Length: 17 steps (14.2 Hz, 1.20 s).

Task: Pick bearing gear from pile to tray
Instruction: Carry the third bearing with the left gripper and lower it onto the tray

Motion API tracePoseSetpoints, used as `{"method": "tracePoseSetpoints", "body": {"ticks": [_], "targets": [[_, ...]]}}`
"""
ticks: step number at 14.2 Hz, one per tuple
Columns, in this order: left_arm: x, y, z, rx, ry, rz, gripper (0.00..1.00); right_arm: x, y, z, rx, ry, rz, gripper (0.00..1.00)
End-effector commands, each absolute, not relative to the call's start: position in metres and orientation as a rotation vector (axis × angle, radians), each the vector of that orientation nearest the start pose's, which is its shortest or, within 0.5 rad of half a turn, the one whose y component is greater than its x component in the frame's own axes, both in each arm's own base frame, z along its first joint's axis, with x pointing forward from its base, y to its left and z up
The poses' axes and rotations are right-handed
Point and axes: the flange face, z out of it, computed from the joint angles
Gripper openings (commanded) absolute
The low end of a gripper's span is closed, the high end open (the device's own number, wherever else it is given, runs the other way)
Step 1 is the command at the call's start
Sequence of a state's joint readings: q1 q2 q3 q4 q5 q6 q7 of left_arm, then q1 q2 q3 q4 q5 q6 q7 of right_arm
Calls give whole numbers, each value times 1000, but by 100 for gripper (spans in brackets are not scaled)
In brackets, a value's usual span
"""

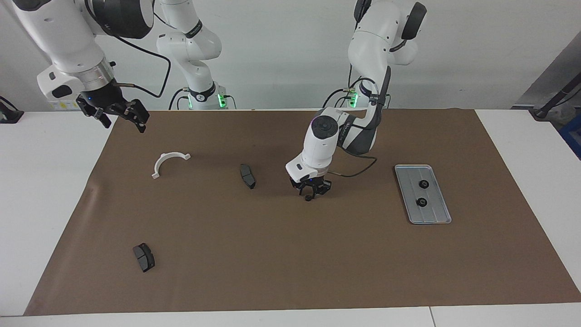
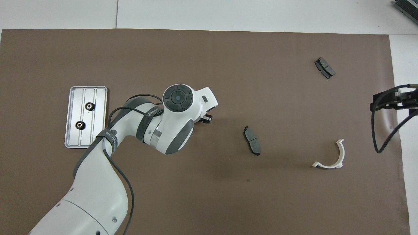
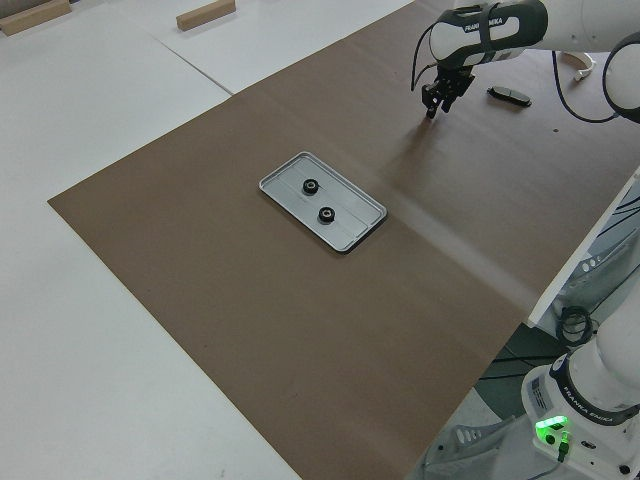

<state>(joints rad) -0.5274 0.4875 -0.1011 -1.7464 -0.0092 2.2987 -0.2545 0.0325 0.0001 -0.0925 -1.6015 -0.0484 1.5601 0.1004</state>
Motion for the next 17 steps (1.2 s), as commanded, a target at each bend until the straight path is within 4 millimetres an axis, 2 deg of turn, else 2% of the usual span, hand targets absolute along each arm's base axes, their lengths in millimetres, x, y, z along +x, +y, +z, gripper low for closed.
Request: {"method": "tracePoseSetpoints", "body": {"ticks": [1, 4, 9, 12, 17], "targets": [[539, -383, 305, -3148, 576, -96, 43, 541, -35, 620, -3162, 202, 56, 100], [539, -383, 304, -3148, 576, -96, 40, 538, -27, 622, -3151, 192, 68, 100], [539, -383, 304, -3148, 576, -96, 36, 538, -28, 622, -3151, 189, 60, 100], [539, -384, 305, -3150, 576, -105, 28, 538, -27, 622, -3152, 182, 68, 100], [541, -384, 305, -3155, 579, -128, 26, 538, -27, 621, -3152, 187, 63, 100]]}}
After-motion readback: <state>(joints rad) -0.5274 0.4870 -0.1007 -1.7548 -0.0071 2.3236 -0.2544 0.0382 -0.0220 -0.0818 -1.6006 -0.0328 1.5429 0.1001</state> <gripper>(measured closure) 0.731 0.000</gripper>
